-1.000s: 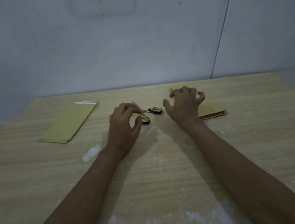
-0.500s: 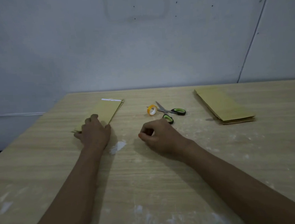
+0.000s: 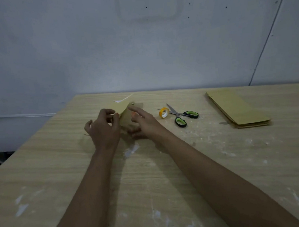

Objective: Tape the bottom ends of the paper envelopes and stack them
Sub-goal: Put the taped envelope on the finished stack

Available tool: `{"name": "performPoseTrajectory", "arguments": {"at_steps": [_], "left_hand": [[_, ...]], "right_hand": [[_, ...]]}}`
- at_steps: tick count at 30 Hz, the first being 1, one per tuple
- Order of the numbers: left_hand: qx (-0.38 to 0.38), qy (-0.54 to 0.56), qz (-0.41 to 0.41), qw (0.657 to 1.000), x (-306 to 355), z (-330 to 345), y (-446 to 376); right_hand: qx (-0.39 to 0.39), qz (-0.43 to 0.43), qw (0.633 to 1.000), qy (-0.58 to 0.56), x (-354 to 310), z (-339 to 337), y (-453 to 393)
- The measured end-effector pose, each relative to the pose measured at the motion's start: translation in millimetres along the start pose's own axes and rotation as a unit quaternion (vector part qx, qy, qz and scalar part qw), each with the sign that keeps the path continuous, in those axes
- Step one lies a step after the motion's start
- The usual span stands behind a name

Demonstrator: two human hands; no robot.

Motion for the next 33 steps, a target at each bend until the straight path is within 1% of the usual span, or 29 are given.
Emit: {"name": "performPoseTrajectory", "arguments": {"at_steps": [2,4,6,7,9,11,12,14,16,19,21,24,28,33], "left_hand": [[-0.027,0.058,0.061,0.996,11.3,4.4,2.1],[-0.058,0.093,0.102,0.989,19.8,12.0,6.7],[-0.087,0.112,0.098,0.985,18.9,19.5,9.1],[-0.091,0.120,0.084,0.985,16.1,21.6,8.6],[-0.064,0.113,0.048,0.990,3.5,17.8,3.9],[-0.034,0.033,0.001,0.999,-15.4,14.0,-3.2],[-0.046,-0.028,-0.032,0.998,-27.1,17.5,-5.5],[-0.110,-0.134,-0.104,0.979,-51.7,28.6,-4.5],[-0.173,-0.183,-0.156,0.955,-69.3,37.8,0.9],[-0.220,-0.233,-0.182,0.930,-80.6,44.1,1.4],[-0.220,-0.241,-0.189,0.926,-82.3,42.2,-1.2],[-0.191,-0.193,-0.210,0.939,-84.3,35.3,-4.4],[-0.155,-0.142,-0.228,0.951,-84.0,28.8,-6.8],[-0.140,-0.131,-0.220,0.957,-83.5,27.1,-6.8]], "right_hand": [[0.002,-0.002,1.000,-0.012,1.1,10.2,-13.3],[0.038,0.020,0.999,-0.030,6.8,8.6,-22.6],[0.070,0.032,0.997,-0.024,10.7,3.7,-26.5],[0.079,0.022,0.997,-0.015,9.6,-0.6,-27.7],[0.105,-0.016,0.994,0.026,2.9,-14.7,-27.8],[0.116,-0.048,0.989,0.075,-7.3,-27.3,-21.4],[0.109,-0.054,0.988,0.092,-9.8,-31.8,-17.5],[0.079,-0.036,0.990,0.112,-7.8,-40.3,-6.8],[0.041,-0.001,0.988,0.148,-4.5,-48.3,10.9],[0.011,0.014,0.964,0.266,-5.1,-63.9,31.4],[0.005,0.019,0.954,0.298,-7.6,-71.6,40.5],[-0.008,0.021,0.949,0.315,-8.5,-77.7,50.2],[-0.017,0.022,0.959,0.280,-5.7,-81.0,59.0],[-0.025,0.023,0.963,0.266,-3.6,-81.7,58.9]]}}
Point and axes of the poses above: each hand's wrist, its own y-axis away from the middle knuckle, its own z-axis out of the palm, x = y × z, the point moved 10 cm from there along -y, towards the middle knuckle, and after that the axes turned 12 degrees about -y, right-handed, at the moved point
